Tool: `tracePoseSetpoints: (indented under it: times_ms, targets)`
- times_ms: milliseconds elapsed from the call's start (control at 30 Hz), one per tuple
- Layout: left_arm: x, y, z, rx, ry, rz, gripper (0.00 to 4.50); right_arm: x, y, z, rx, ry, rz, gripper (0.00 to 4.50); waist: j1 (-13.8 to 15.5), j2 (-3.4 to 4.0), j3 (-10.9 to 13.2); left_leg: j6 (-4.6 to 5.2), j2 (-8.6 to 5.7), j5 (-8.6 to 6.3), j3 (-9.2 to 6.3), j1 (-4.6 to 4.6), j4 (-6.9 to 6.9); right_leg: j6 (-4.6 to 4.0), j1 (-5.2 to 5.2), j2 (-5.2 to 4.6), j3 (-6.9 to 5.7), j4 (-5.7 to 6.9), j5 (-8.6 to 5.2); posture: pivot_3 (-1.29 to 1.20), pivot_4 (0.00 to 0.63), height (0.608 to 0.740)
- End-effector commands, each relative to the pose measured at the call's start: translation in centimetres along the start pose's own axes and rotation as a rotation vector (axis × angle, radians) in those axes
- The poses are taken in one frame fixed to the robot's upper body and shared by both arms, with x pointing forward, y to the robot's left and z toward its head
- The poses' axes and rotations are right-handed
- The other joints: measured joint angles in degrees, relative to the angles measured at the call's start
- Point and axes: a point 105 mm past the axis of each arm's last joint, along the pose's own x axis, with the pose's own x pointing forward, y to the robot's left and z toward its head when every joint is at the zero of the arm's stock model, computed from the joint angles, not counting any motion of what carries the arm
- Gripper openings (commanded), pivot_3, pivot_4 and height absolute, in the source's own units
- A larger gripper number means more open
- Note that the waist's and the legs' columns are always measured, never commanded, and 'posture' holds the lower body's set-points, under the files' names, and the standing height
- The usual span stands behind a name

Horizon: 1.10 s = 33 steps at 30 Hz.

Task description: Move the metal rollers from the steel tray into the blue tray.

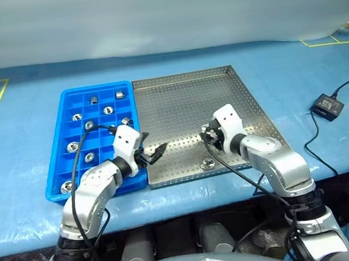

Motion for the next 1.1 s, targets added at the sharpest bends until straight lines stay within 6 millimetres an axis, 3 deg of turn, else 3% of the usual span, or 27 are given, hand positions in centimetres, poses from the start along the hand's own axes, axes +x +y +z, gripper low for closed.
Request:
tracePoseSetpoints:
  times_ms: [33,167,333,400,567,1000,1100]
  targets:
    - [-1.8,1.7,1.5,0.078,-0.014,0.117,3.76,0.6,3.7,3.4,-0.055,-0.111,0.177,1.74,0.28,0.0,0.0,0.0,0.03,0.0,-0.03,0.0,0.0,0.0,0.01,0.06,0.01,0.0,0.0,-0.01,0.15,0.74]
    - [-3.4,3.2,2.6,0.108,-0.026,0.214,3.76,2.8,7.0,4.3,-0.089,-0.126,0.331,1.74,1.14,-0.01,0.0,-0.03,0.05,0.01,-0.12,-0.03,-0.04,-0.2,0.03,0.12,-0.01,-0.02,0.09,0.04,0.15,0.74]
    - [-5.9,7.4,4.7,0.135,-0.07,0.497,3.76,6.0,9.1,6.8,-0.129,-0.228,0.373,1.74,2.66,-0.01,0.01,-0.07,0.03,0.03,-0.09,-0.02,0.0,-0.2,0.04,0.11,-0.01,-0.03,0.12,0.1,0.15,0.74]
    - [-6.5,8.0,4.7,0.139,-0.054,0.541,3.76,6.9,9.9,7.8,-0.135,-0.268,0.405,1.74,3.23,-0.01,0.0,-0.1,0.02,0.05,-0.11,-0.01,-0.01,-0.21,0.05,0.12,-0.04,-0.03,0.13,0.13,0.15,0.74]
    - [-6.7,6.8,3.0,0.114,0.012,0.49,3.76,8.6,11.0,8.9,-0.144,-0.306,0.449,1.74,4.3,-0.02,0.0,-0.15,0.0,0.04,-0.16,-0.03,-0.14,-0.24,0.03,0.1,-0.06,-0.07,0.13,0.16,0.15,0.74]
    - [-6.3,4.8,1.2,0.053,0.047,0.402,3.76,10.6,13.2,8.0,-0.104,-0.272,0.542,1.74,5.35,-0.01,0.01,-0.45,0.15,0.15,-0.25,0.02,-0.31,-0.56,-0.02,0.12,-0.33,-0.04,0.14,0.18,0.15,0.74]
    - [-5.8,4.3,1.4,0.058,0.041,0.373,3.76,10.6,13.6,7.8,-0.112,-0.267,0.556,2.75,5.37,0.0,0.01,-0.45,0.15,0.15,-0.25,0.01,-0.31,-0.56,-0.03,0.12,-0.34,-0.04,0.14,0.17,0.15,0.74]
